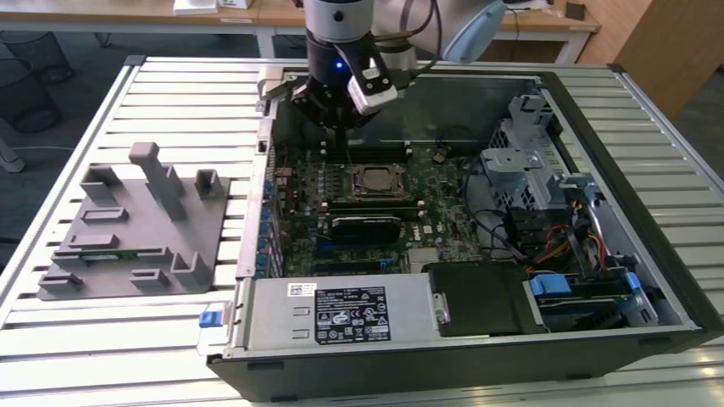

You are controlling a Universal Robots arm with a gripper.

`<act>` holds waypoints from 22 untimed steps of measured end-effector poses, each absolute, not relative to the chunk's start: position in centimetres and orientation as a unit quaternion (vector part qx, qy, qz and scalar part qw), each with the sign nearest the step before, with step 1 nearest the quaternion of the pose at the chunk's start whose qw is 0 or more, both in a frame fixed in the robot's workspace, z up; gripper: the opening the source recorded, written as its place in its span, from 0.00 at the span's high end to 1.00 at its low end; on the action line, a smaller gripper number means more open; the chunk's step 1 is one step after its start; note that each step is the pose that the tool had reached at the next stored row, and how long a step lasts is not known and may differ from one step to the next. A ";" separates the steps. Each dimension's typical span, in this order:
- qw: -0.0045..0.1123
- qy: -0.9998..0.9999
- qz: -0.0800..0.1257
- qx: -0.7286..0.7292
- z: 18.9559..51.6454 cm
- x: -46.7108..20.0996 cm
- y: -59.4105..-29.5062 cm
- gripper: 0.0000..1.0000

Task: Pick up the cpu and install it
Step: 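Install the first cpu locking lever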

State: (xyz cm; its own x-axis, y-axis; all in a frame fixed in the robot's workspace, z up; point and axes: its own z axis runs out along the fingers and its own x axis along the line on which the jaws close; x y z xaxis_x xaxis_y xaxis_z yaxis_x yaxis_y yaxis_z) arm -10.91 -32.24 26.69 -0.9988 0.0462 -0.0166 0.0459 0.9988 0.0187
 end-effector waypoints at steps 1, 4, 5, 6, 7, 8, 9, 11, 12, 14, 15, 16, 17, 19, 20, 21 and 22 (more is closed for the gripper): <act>0.009 1.000 0.009 0.023 26.7 -11.0 -32.1 0.89; 0.009 1.000 0.009 0.023 26.5 -11.3 -32.0 0.89; 0.009 1.000 0.009 0.023 26.4 -11.4 -31.9 0.89; 0.009 1.000 0.009 0.023 26.4 -11.5 -31.9 0.89; 0.009 1.000 0.009 0.023 26.3 -11.5 -31.9 0.89; 0.009 1.000 0.009 0.023 26.3 -11.6 -31.8 0.89; 0.009 1.000 0.009 0.023 26.3 -11.7 -31.8 0.89; 0.009 1.000 0.009 0.023 26.2 -11.8 -31.7 0.89; 0.009 1.000 0.009 0.023 26.1 -11.9 -31.6 0.89; 0.009 1.000 0.009 0.023 26.1 -12.0 -31.5 0.89; 0.009 1.000 0.009 0.023 26.1 -12.0 -31.4 0.89; 0.009 1.000 0.009 0.023 26.1 -12.0 -31.3 0.89; 0.008 1.000 0.009 0.023 26.0 -12.0 -31.1 0.89; 0.009 1.000 0.009 0.023 26.0 -12.0 -30.9 0.89; 0.008 1.000 0.009 0.023 26.0 -12.0 -30.7 0.89; 0.009 1.000 0.009 0.023 26.0 -12.0 -30.5 0.89; 0.009 1.000 0.009 0.023 26.0 -11.9 -30.4 0.89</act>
